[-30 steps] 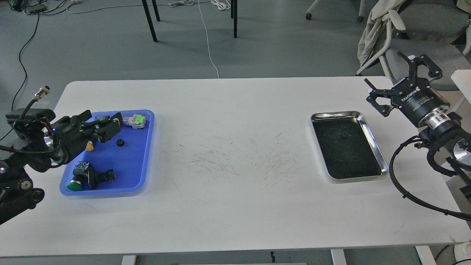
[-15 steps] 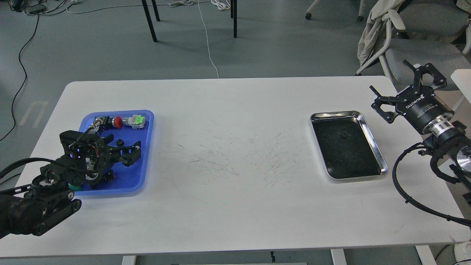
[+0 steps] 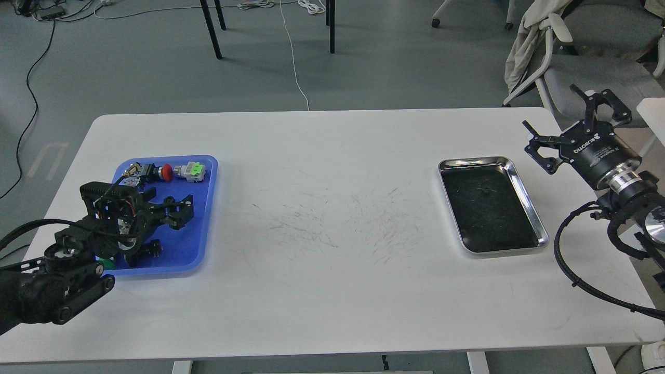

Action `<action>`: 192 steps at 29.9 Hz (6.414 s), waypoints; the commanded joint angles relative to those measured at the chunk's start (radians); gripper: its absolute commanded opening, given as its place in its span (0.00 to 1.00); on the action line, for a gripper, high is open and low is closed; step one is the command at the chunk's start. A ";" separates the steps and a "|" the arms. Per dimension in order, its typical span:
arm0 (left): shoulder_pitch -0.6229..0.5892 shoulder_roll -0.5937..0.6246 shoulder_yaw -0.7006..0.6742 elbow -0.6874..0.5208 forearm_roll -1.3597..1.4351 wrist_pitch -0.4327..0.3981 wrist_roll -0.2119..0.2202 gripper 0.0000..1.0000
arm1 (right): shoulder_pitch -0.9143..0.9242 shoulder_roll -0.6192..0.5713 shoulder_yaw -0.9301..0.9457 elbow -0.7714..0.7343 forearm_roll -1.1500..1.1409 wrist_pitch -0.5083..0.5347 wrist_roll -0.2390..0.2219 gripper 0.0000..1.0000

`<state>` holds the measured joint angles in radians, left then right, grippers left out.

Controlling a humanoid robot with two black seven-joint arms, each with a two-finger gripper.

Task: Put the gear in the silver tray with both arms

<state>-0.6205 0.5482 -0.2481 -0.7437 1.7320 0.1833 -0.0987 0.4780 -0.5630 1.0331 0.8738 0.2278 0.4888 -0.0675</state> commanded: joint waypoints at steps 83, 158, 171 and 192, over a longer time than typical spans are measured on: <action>-0.162 -0.548 0.089 -0.256 0.113 -0.171 0.312 0.08 | 0.005 -0.021 0.002 -0.076 -0.004 0.000 0.000 0.96; -0.108 0.029 -0.649 -0.338 -1.146 0.113 0.134 0.98 | 0.887 0.110 -1.135 0.243 -0.628 -0.144 -0.118 0.96; -0.071 0.024 -0.678 -0.338 -1.286 0.117 0.076 0.98 | 1.004 0.563 -1.576 0.045 -0.714 -0.130 -0.120 0.96; -0.047 0.052 -0.727 -0.365 -1.287 0.120 0.020 0.98 | 0.939 0.563 -1.648 -0.036 -0.624 -0.007 -0.117 0.96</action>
<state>-0.6777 0.5997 -0.9748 -1.1000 0.4448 0.3009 -0.0752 1.4289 0.0002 -0.6159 0.8380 -0.3959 0.4818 -0.1831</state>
